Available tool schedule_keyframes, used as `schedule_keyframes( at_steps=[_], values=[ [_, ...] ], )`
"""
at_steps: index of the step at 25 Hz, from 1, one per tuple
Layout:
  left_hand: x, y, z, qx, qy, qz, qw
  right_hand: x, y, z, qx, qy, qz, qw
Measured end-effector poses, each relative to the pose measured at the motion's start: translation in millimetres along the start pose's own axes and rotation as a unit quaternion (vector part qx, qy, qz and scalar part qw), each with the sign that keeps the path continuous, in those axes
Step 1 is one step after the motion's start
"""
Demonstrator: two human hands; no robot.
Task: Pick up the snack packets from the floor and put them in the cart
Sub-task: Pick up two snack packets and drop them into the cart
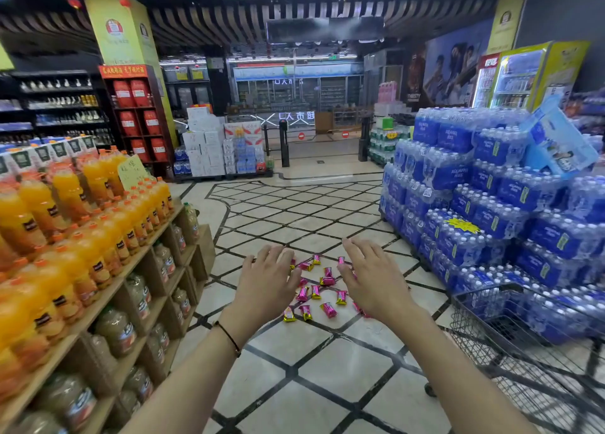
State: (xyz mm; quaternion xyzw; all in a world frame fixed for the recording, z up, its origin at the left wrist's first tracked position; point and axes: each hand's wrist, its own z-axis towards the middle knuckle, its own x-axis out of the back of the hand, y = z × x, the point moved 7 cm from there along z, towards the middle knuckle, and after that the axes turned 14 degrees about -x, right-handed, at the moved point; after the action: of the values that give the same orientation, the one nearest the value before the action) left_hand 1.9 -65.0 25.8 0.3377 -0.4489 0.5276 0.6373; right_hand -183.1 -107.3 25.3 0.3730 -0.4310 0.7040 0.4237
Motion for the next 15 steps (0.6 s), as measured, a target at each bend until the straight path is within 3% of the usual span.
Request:
schedule_keyframes(
  at_steps=[9, 15],
  values=[
    [-67.0, -43.8, 59.9, -0.004, -0.034, -0.007, 0.999, -74.9, -1.4, 72.0, -0.006, -0.022, 0.001, 1.000],
    [-125.8, -134.4, 137.1, -0.001, -0.022, -0.013, 1.000, -138.3, -34.5, 168.6, -0.017, -0.032, -0.004, 0.999]
  ],
)
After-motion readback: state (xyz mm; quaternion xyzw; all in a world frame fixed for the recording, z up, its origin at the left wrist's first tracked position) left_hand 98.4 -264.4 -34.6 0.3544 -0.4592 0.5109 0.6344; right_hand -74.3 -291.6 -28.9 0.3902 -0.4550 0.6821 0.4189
